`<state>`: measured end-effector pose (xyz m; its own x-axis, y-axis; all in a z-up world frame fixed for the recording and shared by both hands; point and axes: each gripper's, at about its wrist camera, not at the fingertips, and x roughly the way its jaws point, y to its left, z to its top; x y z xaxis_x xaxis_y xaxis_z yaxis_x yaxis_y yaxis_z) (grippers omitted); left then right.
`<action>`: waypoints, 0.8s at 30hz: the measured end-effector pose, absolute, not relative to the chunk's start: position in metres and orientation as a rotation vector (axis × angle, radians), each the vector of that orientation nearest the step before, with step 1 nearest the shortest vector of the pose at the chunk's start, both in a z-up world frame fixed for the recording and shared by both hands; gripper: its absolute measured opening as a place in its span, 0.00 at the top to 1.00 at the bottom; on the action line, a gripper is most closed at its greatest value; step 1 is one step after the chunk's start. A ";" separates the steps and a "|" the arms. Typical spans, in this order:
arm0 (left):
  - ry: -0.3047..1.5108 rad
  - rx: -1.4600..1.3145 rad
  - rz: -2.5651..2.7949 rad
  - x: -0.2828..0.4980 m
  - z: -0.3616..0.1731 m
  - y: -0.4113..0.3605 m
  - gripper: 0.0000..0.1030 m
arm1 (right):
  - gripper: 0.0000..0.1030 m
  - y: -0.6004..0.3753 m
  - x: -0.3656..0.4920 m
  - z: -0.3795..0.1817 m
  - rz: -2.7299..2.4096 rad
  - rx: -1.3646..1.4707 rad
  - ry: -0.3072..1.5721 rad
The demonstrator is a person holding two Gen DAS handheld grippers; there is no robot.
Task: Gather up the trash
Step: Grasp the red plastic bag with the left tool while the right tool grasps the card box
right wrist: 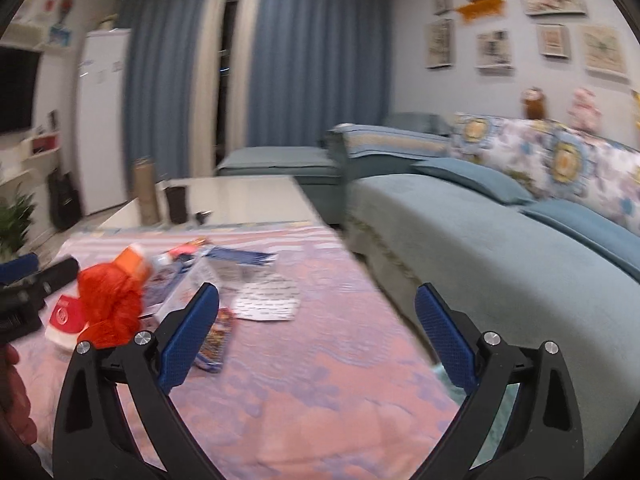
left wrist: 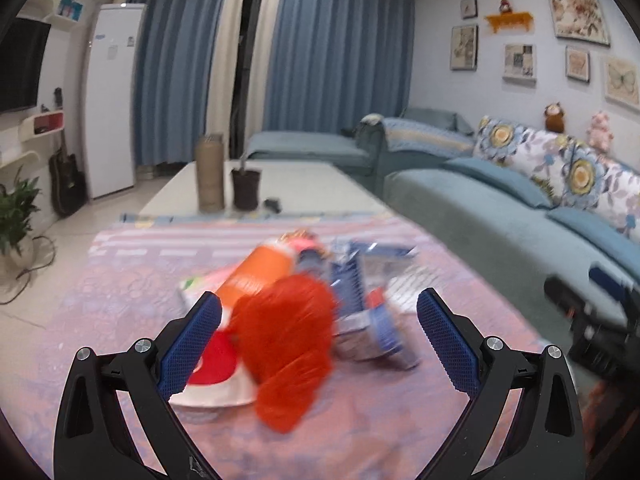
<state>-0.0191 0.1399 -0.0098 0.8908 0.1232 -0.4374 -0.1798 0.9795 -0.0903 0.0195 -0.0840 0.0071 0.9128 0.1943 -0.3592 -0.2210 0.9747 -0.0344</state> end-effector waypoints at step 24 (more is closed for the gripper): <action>0.642 -0.212 0.125 0.047 -0.076 0.171 0.60 | 0.17 -0.005 0.138 -0.086 0.534 0.084 0.918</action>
